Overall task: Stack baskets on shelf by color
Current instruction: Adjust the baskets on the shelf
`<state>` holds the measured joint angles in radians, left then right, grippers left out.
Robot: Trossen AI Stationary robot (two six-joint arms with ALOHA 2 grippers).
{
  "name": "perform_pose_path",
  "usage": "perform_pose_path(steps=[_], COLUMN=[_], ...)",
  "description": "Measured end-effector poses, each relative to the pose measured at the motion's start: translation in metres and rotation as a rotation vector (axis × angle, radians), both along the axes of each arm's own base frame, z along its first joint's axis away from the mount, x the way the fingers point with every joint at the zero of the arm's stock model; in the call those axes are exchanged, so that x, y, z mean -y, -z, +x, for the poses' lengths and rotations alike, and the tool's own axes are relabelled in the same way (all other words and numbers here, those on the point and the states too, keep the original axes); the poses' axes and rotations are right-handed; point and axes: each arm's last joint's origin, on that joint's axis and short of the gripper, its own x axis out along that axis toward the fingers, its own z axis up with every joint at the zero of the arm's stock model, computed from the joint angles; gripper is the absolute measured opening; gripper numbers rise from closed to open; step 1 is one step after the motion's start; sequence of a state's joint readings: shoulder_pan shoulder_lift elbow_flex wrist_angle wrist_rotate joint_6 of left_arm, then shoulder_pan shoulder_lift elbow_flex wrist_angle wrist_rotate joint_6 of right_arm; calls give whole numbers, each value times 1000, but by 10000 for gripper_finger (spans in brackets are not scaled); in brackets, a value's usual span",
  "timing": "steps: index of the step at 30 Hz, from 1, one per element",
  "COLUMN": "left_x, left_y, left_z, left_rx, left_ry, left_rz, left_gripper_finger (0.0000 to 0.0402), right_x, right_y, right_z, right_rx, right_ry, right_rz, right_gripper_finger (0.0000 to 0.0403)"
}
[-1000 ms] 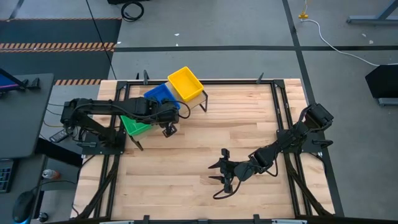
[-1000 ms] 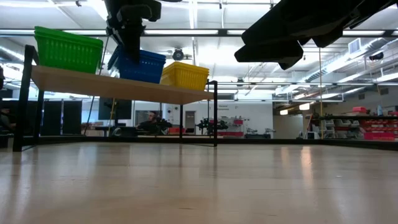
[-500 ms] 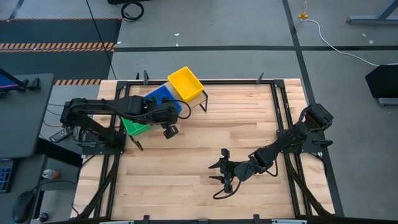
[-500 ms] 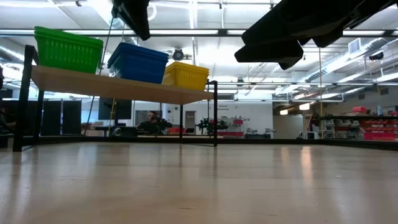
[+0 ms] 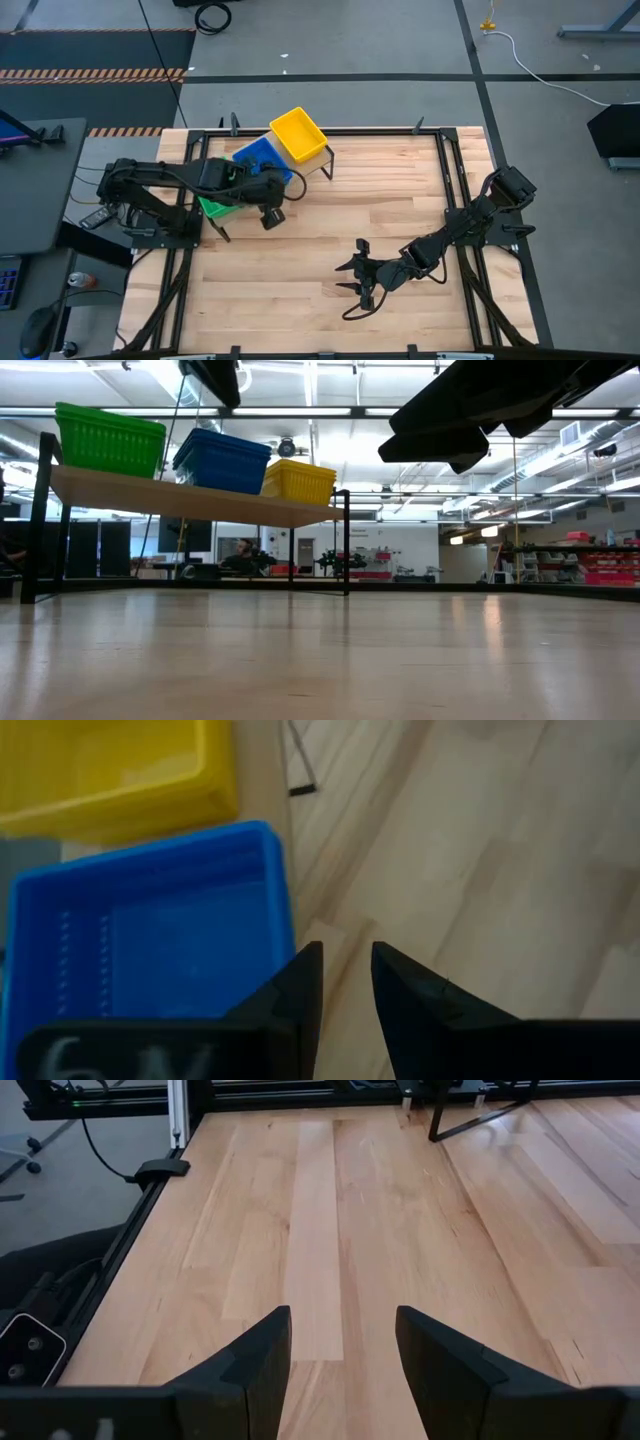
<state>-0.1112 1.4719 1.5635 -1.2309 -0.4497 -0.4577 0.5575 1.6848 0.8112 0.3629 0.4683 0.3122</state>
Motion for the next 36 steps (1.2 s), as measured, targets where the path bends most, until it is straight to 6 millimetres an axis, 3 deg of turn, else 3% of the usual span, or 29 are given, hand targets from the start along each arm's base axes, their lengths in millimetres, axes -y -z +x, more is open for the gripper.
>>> perform_pose_path(steps=[9,18,24,31,36], left_x=[15,-1,-27,-60,-76], left_y=[-4,-11,-14,10,23], left_z=[1,12,28,54,66], left_rx=[32,105,190,88,69], left_ry=[56,26,70,58,37], left_rz=[145,262,193,240,238], left_gripper_finger=[72,65,103,172,198], right_x=[0,0,0,0,0], right_y=[0,0,-1,-1,0], right_z=[0,0,1,1,0], right_rx=[0,5,14,6,2], right_ry=[0,1,1,2,2], right_rz=[0,3,8,3,1], right_gripper_finger=[187,187,187,187,187])
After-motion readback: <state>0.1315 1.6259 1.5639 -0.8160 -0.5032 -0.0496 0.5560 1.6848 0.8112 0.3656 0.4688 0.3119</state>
